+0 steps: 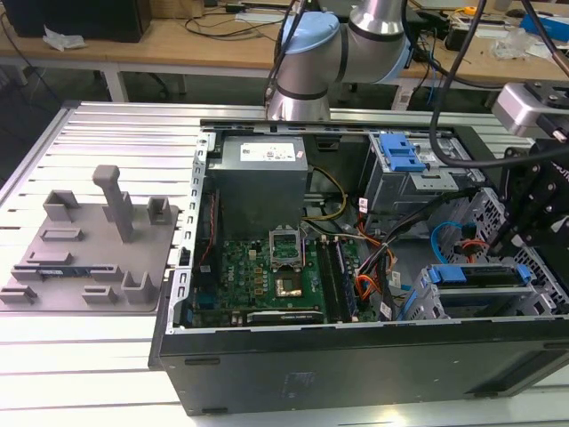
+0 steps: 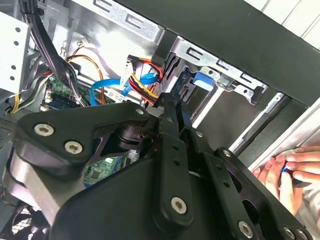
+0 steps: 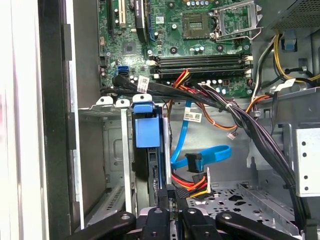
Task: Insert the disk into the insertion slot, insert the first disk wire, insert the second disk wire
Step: 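Insert the first disk wire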
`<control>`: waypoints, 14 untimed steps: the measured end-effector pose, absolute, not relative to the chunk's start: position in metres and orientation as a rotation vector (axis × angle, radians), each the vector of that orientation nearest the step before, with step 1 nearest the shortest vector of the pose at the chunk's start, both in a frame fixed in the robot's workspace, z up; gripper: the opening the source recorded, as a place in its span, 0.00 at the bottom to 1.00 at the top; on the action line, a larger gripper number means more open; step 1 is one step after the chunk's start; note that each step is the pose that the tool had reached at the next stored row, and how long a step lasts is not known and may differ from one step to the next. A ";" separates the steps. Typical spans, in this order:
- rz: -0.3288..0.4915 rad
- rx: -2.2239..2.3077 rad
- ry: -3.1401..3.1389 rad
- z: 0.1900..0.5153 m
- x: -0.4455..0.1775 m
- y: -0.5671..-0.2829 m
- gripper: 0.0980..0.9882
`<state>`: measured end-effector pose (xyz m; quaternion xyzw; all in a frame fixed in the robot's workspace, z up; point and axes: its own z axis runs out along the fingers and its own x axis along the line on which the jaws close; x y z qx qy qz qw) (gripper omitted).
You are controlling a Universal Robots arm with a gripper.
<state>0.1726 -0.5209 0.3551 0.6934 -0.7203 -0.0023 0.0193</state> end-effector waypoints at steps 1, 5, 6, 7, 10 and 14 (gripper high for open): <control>-0.006 2.154 -2.233 0.355 0.173 -0.521 0.07; -0.003 2.155 -2.230 0.355 0.173 -0.522 0.07; -0.001 2.154 -2.229 0.354 0.173 -0.522 0.07; 0.003 2.153 -2.229 0.354 0.174 -0.522 0.07; 0.016 2.147 -2.223 0.354 0.174 -0.522 0.07; 0.029 2.141 -2.216 0.353 0.174 -0.522 0.07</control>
